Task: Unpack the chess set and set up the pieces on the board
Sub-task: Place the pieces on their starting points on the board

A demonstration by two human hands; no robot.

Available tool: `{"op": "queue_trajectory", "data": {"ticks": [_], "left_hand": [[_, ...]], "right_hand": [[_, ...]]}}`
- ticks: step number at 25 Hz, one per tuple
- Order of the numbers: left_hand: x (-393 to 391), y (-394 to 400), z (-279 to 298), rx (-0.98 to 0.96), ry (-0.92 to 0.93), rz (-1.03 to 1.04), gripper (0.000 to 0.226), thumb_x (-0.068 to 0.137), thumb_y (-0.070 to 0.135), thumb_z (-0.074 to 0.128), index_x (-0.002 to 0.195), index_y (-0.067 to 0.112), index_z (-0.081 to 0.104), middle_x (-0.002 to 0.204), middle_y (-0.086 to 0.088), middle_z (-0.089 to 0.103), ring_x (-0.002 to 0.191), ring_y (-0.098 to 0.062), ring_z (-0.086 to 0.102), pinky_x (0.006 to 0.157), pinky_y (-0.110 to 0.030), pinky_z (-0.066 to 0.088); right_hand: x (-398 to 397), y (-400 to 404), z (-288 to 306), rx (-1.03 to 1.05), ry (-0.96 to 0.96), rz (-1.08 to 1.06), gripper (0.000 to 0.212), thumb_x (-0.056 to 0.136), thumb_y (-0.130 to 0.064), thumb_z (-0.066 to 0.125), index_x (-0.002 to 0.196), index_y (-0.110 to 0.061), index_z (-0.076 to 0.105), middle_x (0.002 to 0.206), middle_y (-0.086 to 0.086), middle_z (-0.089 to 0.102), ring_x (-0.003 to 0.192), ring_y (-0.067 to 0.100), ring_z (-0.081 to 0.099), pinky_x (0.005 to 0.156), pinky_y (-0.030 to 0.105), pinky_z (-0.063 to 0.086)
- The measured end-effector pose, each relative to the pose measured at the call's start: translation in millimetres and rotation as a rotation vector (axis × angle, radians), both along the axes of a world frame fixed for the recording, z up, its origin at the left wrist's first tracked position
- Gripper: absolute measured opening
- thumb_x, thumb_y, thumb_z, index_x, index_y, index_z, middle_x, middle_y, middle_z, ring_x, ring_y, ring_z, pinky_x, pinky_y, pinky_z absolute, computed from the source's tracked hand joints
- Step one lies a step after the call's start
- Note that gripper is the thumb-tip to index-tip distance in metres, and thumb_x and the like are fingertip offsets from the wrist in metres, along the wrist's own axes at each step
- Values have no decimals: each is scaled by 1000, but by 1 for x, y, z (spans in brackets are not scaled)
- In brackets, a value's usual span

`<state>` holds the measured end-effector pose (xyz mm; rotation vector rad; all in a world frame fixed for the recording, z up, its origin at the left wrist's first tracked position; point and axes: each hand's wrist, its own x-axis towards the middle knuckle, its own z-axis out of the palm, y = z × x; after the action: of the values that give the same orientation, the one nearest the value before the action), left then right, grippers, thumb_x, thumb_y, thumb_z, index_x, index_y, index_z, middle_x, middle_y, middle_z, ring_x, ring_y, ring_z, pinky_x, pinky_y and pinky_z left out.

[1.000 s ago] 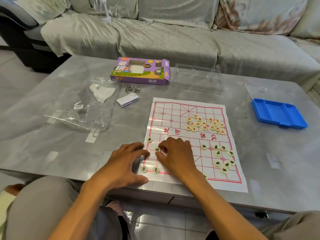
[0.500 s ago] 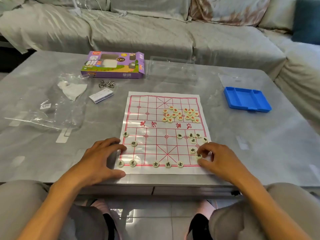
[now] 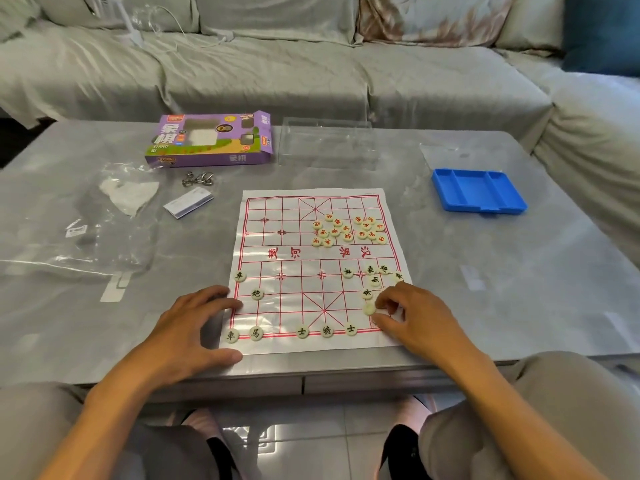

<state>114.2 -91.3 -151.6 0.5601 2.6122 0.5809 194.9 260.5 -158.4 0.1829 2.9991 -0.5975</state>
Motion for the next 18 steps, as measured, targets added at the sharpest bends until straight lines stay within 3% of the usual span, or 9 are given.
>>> {"op": "queue_trajectory", "data": {"ticks": [3, 7, 13, 15, 18], "left_hand": [[0, -1, -1, 8, 0, -5, 88, 48, 80, 53, 130, 50, 40, 150, 24, 22, 136, -8, 21, 114, -40, 26], [-1, -2, -2, 6, -6, -3, 89, 48, 81, 52, 130, 51, 37, 150, 24, 21, 137, -8, 20, 114, -40, 26], [-1, -2, -4, 4, -2, -11, 88, 53, 78, 57, 133, 49, 36, 152, 23, 19, 138, -9, 19, 114, -41, 26], [-2, -1, -5, 5, -3, -14, 82, 58, 74, 64, 131, 51, 35, 152, 23, 19, 139, -9, 18, 114, -41, 25], [-3, -2, -6, -3, -5, -14, 77, 62, 71, 68, 129, 52, 34, 152, 24, 17, 139, -9, 17, 114, -42, 24]], "right_hand": [[-2, -4, 0, -19, 34, 4, 35, 86, -53, 60, 115, -34, 57, 113, -14, 62, 92, 7, 56, 80, 19, 48], [-7, -6, 0, -10, 3, 93, 28, 91, -46, 56, 117, -37, 59, 119, -16, 59, 104, 7, 55, 85, 18, 43], [-12, 1, 4, -22, -65, 135, 28, 99, -40, 41, 115, -25, 60, 121, -9, 60, 106, 8, 55, 90, 18, 43], [-14, 5, 9, 6, -147, 185, 29, 100, -39, 40, 116, -24, 59, 123, -7, 60, 107, 10, 55, 93, 20, 45], [-14, 6, 10, 32, -107, 184, 30, 100, -38, 43, 122, -26, 59, 125, -8, 59, 110, 12, 56, 93, 22, 45]]}}
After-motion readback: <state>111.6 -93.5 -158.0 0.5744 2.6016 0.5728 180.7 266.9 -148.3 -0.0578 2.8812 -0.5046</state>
